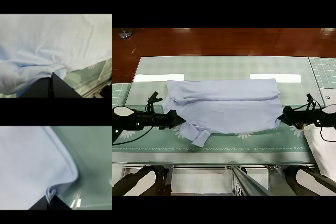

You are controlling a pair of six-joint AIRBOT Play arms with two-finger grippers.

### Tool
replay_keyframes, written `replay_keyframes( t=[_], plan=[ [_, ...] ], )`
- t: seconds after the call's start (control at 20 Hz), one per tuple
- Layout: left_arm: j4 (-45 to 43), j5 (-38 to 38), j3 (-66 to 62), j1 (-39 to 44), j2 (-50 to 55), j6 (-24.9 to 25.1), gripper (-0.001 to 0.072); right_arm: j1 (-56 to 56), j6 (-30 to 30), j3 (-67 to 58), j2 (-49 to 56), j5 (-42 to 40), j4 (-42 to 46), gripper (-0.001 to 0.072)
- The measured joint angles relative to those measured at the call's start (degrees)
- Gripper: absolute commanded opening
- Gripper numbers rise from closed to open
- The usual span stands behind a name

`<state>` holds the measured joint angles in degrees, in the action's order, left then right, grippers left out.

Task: Fold the shirts.

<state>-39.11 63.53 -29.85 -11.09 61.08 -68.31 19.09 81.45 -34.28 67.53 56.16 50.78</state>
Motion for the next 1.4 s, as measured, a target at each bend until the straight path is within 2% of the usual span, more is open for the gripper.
replay_keyframes(
  t=[0.25,0.45,0.6,0.65,0.7,0.75,0.8,0.95,1.15,1.3,1.4],
  plan=[
    [-0.2,-4.1,-10.6,-3.5,3.5,0.2,0.0031,-1.4,0.0,-14.3,4.3,0.6,0.1,0.0017],
    [-0.3,-6.3,-24.3,-2.6,16.3,-1.2,0.0031,-3.3,0.7,-27.9,14.0,0.4,-1.3,0.0017],
    [-0.4,-4.9,-35.5,-1.4,27.5,-3.2,0.0031,-4.6,1.6,-37.0,22.6,0.1,-2.7,0.0018],
    [-0.5,-3.7,-39.2,-1.1,31.1,-3.8,0.0035,-4.9,1.7,-39.4,25.1,0.1,-3.5,0.0081],
    [-0.5,-2.8,-42.3,-0.9,34.1,-4.2,0.0196,-5.1,1.9,-41.6,27.6,0.2,-4.2,0.0412],
    [-0.5,-1.7,-45.1,-0.7,36.6,-4.8,0.0616,-5.2,2.0,-43.4,29.4,0.2,-5.4,0.0648],
    [-0.5,-0.4,-47.8,-0.8,38.8,-5.3,0.0698,-4.9,2.0,-45.1,31.1,0.3,-6.1,0.0627],
    [-3.2,4.7,-55.1,-2.5,42.2,-7.0,0.0696,-2.3,1.7,-48.7,33.2,2.6,-5.7,0.0626],
    [-14.6,13.0,-61.2,-7.8,42.8,-13.9,0.0696,2.2,4.2,-49.7,34.5,9.1,2.3,0.0626],
    [-17.8,14.6,-62.6,-9.6,41.0,-15.6,0.0697,2.1,4.5,-49.3,36.3,12.0,3.4,0.0625],
    [-17.5,13.4,-63.0,-9.2,39.6,-15.7,0.0697,0.5,3.2,-49.2,37.7,12.3,0.5,0.0625]
  ],
)
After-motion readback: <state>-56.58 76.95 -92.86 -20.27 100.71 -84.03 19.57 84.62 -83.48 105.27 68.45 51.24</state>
